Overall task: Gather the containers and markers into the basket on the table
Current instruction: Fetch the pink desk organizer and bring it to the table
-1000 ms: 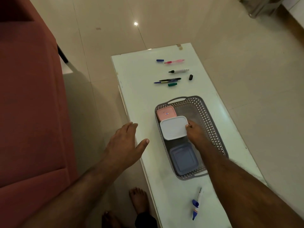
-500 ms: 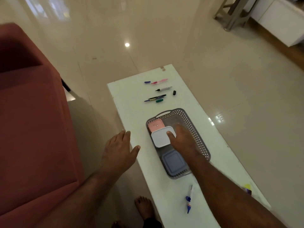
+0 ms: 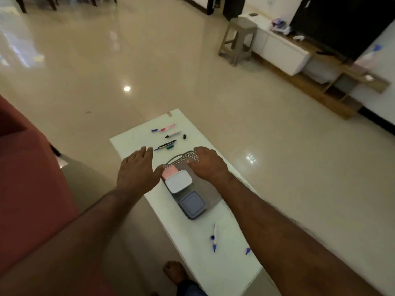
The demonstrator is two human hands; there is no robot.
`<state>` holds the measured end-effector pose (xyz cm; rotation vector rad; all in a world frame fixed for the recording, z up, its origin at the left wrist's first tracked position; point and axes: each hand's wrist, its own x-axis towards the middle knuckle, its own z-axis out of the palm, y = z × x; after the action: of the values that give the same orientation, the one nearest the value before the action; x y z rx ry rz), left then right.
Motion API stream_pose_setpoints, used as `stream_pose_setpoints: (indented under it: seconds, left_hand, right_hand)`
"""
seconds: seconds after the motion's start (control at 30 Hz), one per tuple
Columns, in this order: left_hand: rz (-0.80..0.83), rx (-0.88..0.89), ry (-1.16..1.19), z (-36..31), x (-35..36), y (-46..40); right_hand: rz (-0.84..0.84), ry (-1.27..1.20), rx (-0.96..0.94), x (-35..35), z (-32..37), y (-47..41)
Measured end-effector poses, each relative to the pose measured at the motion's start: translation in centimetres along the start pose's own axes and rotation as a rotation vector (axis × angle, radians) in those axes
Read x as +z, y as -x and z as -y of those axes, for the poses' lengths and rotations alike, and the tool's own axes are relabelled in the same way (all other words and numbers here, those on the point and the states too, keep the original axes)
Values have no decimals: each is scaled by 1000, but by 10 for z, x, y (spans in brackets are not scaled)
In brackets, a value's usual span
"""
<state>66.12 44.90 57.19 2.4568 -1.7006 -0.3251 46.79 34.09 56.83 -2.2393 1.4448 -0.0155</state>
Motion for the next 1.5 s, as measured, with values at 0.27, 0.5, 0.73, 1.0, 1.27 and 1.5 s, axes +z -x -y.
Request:
stream_pose_setpoints:
  seconds: [0.27, 0.5, 0.73, 1.0, 1.27, 1.5]
  left_hand:
    - [-27, 283, 23, -89, -43, 6]
    - [-29, 483, 16, -174, -47, 6]
    - [16, 590, -11, -246, -26, 26]
    - [31, 540, -49, -321, 4, 44]
    - [25, 384, -53, -400, 26, 50]
    - [-42, 315, -79, -433, 16, 50]
  right_hand:
    - [-79, 84, 165, -83, -49, 82]
    - [-193, 66, 320, -128, -105, 131]
    - [-218, 0, 426, -132, -162, 173]
    - [-186, -35, 381, -145, -243, 185]
    - [-135, -30, 262, -179, -321, 175]
    - [-152, -20, 171, -208, -351, 168]
